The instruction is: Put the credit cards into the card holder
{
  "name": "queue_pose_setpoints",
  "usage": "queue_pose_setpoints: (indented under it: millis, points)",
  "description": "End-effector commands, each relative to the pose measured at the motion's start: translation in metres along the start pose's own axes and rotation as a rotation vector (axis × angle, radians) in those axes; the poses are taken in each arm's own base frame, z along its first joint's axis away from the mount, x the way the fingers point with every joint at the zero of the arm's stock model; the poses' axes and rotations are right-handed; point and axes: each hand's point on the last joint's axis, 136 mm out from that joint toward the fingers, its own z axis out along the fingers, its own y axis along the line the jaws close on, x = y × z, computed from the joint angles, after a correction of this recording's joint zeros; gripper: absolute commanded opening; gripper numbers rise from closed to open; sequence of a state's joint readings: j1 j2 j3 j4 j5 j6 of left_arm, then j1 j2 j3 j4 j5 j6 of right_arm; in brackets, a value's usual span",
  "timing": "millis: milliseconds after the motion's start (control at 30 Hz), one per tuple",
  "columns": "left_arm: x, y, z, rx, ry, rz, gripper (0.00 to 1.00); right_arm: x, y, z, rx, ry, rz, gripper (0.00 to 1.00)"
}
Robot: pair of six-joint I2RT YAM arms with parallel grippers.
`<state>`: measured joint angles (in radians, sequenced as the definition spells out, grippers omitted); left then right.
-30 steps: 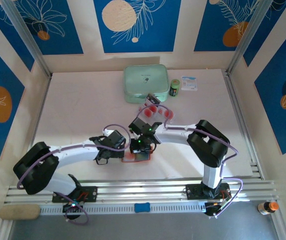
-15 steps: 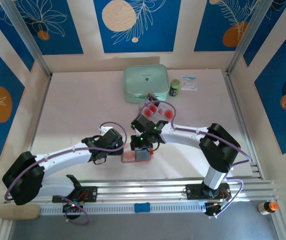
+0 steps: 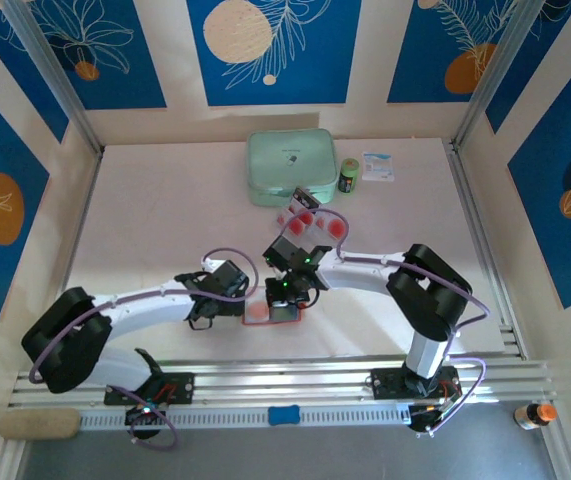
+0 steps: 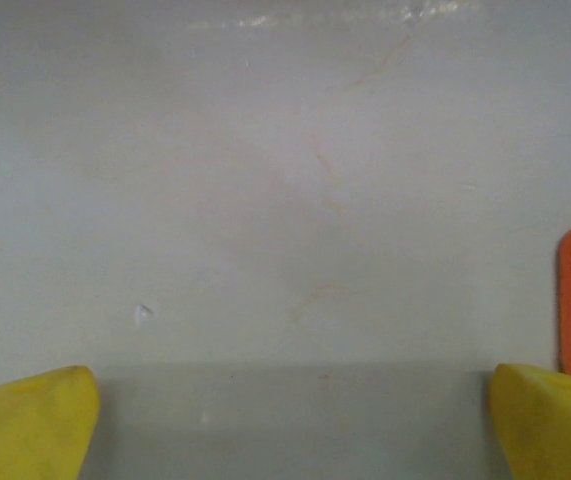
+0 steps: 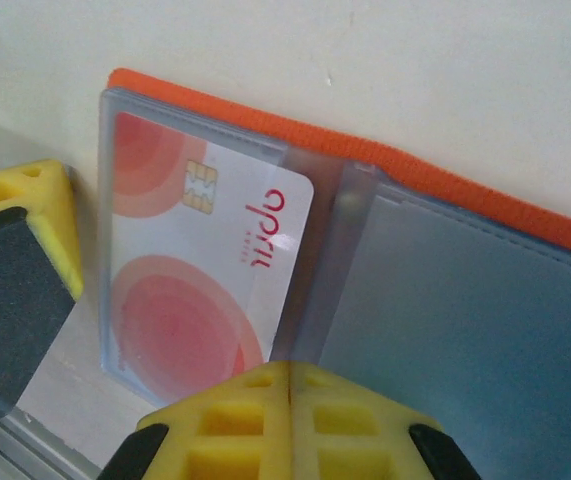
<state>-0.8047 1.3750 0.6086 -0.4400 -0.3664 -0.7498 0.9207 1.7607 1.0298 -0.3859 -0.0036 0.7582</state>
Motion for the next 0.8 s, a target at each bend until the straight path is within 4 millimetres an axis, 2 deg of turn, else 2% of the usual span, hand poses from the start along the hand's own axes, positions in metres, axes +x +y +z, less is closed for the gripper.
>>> queue_pose_setpoints:
  millis: [0, 533, 633, 767]
  points:
    - [0.004, 0.0, 0.006, -0.003, 0.028, 0.021, 1.0, -0.002, 0.0, 0.004, 0.003, 0.011, 0.003, 0.0]
    - [0.007, -0.003, 0.012, 0.009, 0.041, 0.023, 1.0, -0.001, 0.012, 0.016, -0.011, 0.054, -0.021, 0.0]
    - [0.004, -0.003, 0.007, 0.008, 0.03, 0.016, 1.0, 0.0, 0.013, 0.016, -0.008, 0.059, -0.029, 0.0]
    - [-0.012, 0.003, -0.012, 0.005, -0.039, -0.011, 1.0, 0.001, 0.012, 0.016, 0.002, 0.069, -0.038, 0.0]
